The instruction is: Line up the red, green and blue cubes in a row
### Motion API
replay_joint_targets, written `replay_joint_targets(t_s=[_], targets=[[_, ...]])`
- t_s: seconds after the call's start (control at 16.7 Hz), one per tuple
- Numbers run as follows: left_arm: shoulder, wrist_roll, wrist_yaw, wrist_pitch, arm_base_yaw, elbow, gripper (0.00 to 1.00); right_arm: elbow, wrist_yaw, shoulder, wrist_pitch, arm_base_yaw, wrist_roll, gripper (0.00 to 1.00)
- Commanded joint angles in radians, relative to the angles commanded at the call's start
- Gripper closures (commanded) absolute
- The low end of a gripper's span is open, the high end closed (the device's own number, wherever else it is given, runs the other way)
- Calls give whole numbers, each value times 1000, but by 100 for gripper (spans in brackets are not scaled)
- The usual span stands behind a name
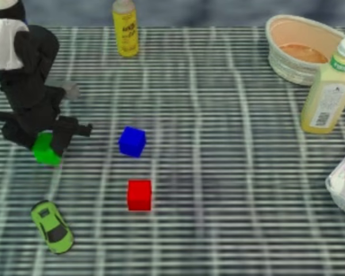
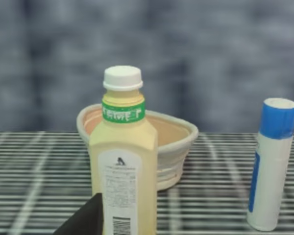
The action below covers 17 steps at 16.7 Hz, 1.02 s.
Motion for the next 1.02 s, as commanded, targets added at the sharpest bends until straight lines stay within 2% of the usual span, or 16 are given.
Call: replay_joint_targets(t_s=[0.3,0.66,0.84,1.02], targets=[[-71,-1,-1,-159,12,90,100,0,0,0,0,0,0,0],[-69,-13,-2,-171,-6,102,100,0,0,0,0,0,0,0],[-42,-111,-2,-196,-87,148,100,0,0,0,0,0,0,0],[-3,-294,-5,-236,-216,214,100,0,0,0,0,0,0,0]])
